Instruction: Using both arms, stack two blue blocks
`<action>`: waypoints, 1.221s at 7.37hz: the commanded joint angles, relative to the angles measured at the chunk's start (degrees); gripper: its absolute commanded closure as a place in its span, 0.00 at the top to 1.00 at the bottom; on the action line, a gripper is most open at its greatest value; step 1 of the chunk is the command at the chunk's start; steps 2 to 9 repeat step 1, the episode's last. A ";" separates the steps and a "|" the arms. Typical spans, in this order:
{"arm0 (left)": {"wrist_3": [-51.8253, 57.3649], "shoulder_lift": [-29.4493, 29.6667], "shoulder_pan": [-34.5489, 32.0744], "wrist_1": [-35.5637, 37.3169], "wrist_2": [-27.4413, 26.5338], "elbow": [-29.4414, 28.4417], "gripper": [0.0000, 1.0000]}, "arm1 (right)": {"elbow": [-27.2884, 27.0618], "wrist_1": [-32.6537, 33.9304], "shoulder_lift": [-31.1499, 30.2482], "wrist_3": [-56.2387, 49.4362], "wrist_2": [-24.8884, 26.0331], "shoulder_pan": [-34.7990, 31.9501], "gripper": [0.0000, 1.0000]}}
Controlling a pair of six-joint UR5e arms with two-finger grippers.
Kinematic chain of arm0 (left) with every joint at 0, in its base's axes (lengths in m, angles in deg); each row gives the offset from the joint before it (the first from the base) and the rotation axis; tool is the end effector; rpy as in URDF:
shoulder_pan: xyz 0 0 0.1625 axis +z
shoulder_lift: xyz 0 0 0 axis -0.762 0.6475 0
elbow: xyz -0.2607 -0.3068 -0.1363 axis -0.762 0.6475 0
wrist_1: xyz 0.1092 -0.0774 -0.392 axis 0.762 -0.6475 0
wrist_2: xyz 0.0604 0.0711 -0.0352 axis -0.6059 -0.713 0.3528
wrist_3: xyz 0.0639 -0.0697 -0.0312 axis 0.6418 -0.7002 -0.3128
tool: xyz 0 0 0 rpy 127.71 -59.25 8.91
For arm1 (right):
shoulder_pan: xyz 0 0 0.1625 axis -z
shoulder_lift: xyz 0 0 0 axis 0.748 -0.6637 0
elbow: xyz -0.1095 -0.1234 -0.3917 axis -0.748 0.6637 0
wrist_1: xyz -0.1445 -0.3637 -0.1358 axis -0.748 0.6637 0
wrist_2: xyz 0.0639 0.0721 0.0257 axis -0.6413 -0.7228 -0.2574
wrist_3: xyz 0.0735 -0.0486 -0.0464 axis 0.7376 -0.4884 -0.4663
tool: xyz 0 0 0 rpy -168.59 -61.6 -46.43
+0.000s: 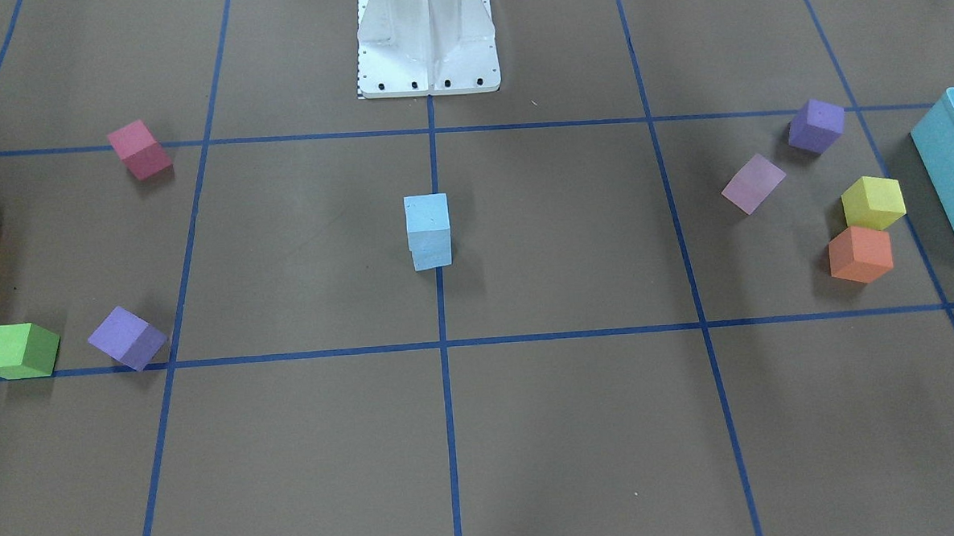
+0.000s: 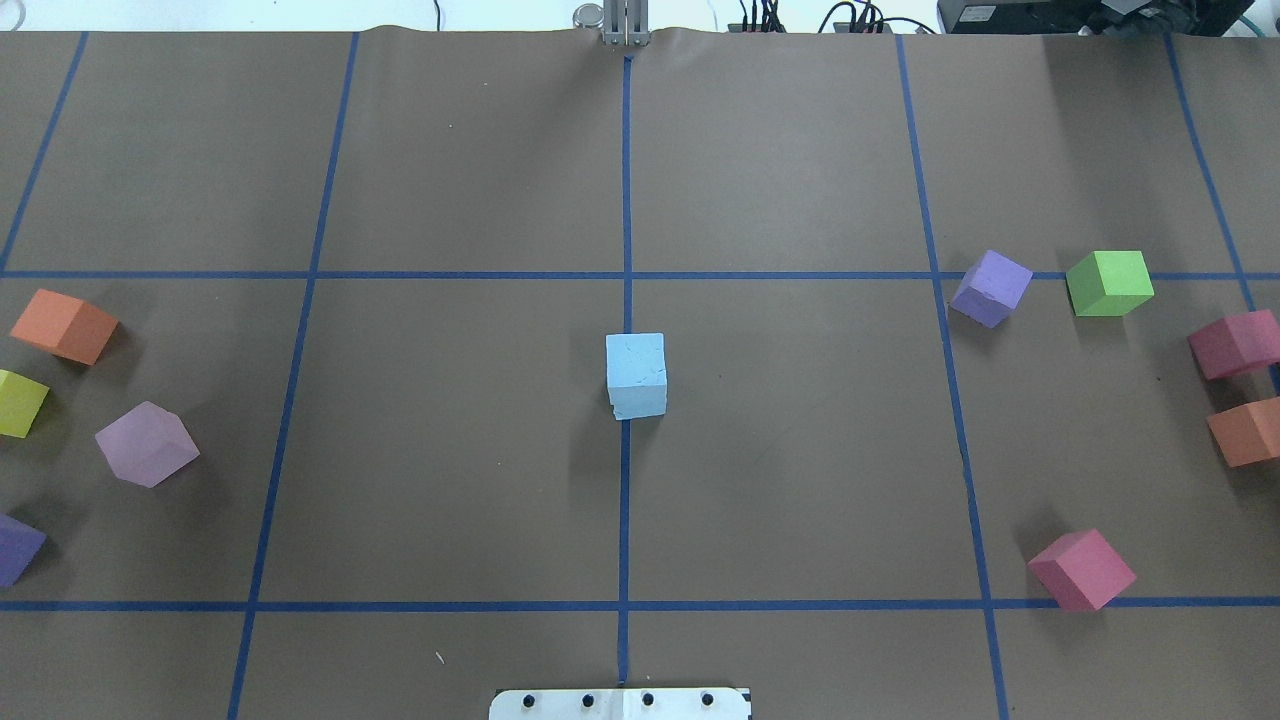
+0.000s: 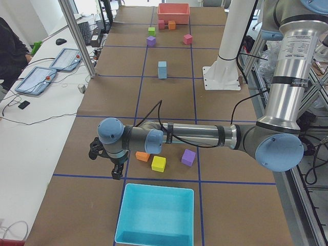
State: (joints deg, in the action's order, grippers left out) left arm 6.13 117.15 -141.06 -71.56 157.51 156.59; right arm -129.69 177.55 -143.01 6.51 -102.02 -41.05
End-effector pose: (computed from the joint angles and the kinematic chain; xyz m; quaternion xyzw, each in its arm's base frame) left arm -0.0732 -0.5589 0.6250 0.0622 0.4041 0.0316 0.9121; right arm 0.0625 -0.5987 0.5953 0.0445 -0.3476 -0.0518 0.9351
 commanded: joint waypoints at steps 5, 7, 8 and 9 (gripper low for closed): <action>0.00 0.00 -0.07 0.07 0.00 0.00 0.98 | 0.00 0.00 0.00 0.00 0.00 0.00 1.00; 0.00 0.00 -0.07 0.07 0.00 0.00 0.98 | 0.00 0.00 0.00 0.00 0.00 0.00 1.00; 0.00 0.00 -0.07 0.07 0.00 0.00 0.98 | 0.00 0.00 0.00 0.00 0.00 0.00 1.00; 0.00 0.00 -0.07 0.07 0.00 0.00 0.98 | 0.00 0.00 0.00 0.00 0.00 0.00 1.00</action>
